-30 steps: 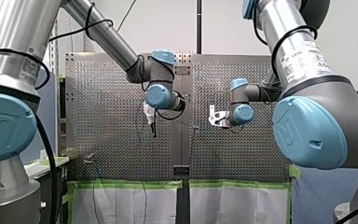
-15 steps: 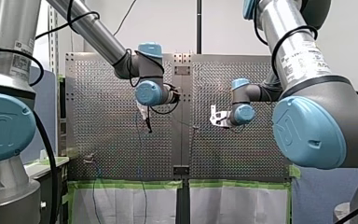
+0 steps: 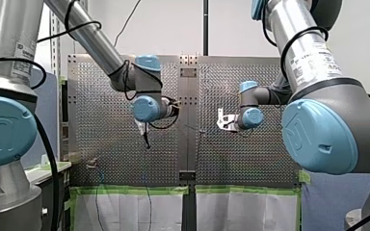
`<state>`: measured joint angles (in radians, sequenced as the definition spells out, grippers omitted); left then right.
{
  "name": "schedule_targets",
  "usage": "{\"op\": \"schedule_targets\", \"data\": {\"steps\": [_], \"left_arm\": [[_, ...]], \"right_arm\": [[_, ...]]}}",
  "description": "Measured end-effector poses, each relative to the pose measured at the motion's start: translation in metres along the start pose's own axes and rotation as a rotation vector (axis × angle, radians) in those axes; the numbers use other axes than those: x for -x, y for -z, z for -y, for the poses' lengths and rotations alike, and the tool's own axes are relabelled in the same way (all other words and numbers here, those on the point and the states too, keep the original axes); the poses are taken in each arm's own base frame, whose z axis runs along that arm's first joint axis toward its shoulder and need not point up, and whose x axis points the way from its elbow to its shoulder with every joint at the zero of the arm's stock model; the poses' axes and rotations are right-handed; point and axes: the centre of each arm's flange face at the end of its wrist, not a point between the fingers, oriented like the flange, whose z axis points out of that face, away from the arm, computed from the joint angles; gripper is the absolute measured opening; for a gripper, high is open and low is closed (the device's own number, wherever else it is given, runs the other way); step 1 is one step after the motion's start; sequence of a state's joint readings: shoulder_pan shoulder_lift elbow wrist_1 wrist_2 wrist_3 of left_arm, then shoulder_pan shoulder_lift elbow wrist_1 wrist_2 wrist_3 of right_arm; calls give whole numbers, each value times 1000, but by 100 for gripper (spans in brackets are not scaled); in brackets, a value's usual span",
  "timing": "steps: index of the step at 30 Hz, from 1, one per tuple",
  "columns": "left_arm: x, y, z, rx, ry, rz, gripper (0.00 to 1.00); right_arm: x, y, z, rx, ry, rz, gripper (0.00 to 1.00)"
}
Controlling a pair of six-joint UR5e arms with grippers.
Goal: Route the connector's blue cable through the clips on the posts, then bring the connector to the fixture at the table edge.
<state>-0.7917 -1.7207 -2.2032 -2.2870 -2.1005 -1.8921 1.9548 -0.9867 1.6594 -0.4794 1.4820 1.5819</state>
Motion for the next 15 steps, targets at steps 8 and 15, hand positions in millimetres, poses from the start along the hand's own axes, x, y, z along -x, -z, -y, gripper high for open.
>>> {"op": "schedule_targets", "data": {"steps": [8,15], "left_arm": [[-15,15,-15,5,-2,-7,98],[-24,31,-29,8,-2,-11,98]], "right_arm": [[-7,-2,-4,7,1,2,0],[-39,1,-14,26,2,-41,0]]}}
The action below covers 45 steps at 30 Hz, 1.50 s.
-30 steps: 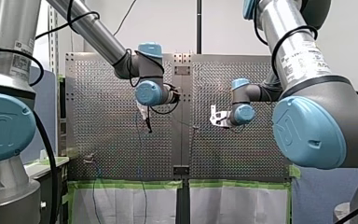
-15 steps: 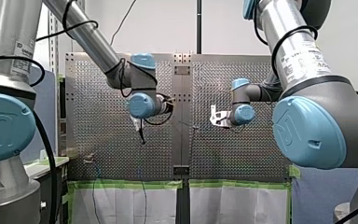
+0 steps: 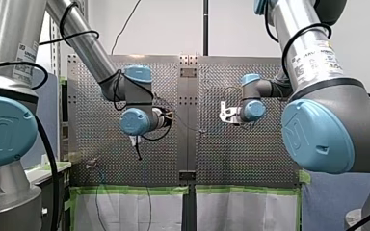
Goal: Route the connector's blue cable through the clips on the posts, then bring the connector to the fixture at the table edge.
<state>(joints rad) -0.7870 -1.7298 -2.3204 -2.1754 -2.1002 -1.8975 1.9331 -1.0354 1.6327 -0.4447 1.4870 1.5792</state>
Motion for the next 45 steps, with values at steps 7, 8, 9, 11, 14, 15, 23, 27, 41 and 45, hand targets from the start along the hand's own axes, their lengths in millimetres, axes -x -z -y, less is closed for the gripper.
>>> {"op": "schedule_targets", "data": {"steps": [7,8,9,11,14,15,23,27,41,45], "left_arm": [[-11,19,-16,13,-19,-35,98],[-12,21,-18,15,-21,-39,98],[-13,25,-21,17,-25,-44,98],[-15,29,-24,20,-30,-51,98],[-18,38,-31,25,-39,-63,98],[-20,42,-34,27,-43,-68,98],[-27,62,-50,37,-58,-89,98],[-29,71,-58,40,-63,-89,98],[-27,67,-60,39,-64,-41,98],[-26,65,-61,41,-62,-38,98]], "right_arm": [[-37,4,-13,35,3,-79,0],[-42,5,-15,41,3,-87,0],[-46,6,-17,49,2,-95,0],[-57,9,-23,71,1,-114,0],[-73,13,-33,104,0,-136,0],[-77,15,-36,113,-1,-142,0],[-111,32,-66,212,-4,-167,0],[-125,43,-86,272,-10,-170,0],[-120,55,-154,416,-17,-183,0],[-111,53,-166,431,-18,-167,0]]}}
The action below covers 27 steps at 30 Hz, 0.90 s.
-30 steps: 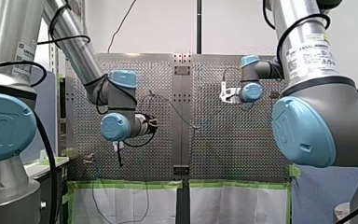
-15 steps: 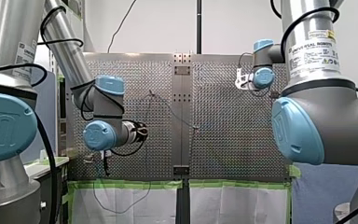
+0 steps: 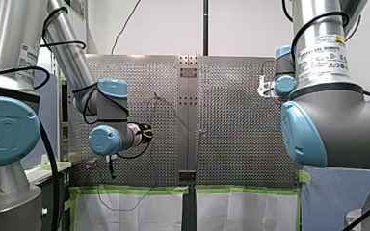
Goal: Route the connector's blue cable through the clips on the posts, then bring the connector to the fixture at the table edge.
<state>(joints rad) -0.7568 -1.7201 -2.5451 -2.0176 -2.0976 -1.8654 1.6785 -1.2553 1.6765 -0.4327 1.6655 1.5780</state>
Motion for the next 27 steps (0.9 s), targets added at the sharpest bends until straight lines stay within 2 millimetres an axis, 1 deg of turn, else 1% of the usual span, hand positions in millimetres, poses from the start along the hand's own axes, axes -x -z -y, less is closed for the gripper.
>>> {"op": "schedule_targets", "data": {"steps": [8,15,21,27], "left_arm": [[1,-4,-1,10,-3,2,98],[4,-11,3,13,-13,0,98],[5,-12,2,41,-50,-12,98],[4,-11,-1,64,-86,-28,98]], "right_arm": [[8,-9,-20,16,32,13,0],[19,-13,-24,-22,56,32,0],[34,-25,-31,-49,71,45,0],[31,-34,-38,-74,75,42,0]]}}
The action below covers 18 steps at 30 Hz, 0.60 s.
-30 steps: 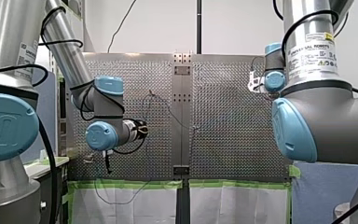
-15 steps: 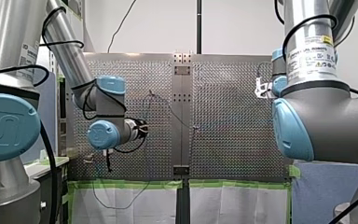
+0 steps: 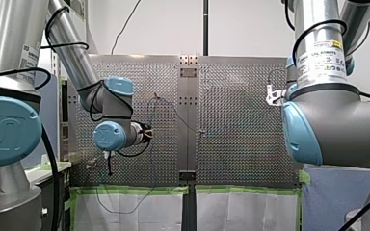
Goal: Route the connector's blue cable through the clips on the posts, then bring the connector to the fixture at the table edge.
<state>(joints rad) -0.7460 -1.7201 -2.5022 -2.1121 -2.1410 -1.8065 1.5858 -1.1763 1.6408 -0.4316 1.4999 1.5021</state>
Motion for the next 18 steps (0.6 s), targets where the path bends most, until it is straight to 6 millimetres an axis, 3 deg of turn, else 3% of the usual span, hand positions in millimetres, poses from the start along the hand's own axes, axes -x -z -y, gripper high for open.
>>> {"op": "schedule_targets", "data": {"steps": [10,18], "left_arm": [[1,-1,-1,20,-10,0,98],[1,-1,-1,24,-20,-6,98]], "right_arm": [[-13,-10,-13,-47,9,-10,0],[-12,-13,-24,-81,8,-7,0]]}}
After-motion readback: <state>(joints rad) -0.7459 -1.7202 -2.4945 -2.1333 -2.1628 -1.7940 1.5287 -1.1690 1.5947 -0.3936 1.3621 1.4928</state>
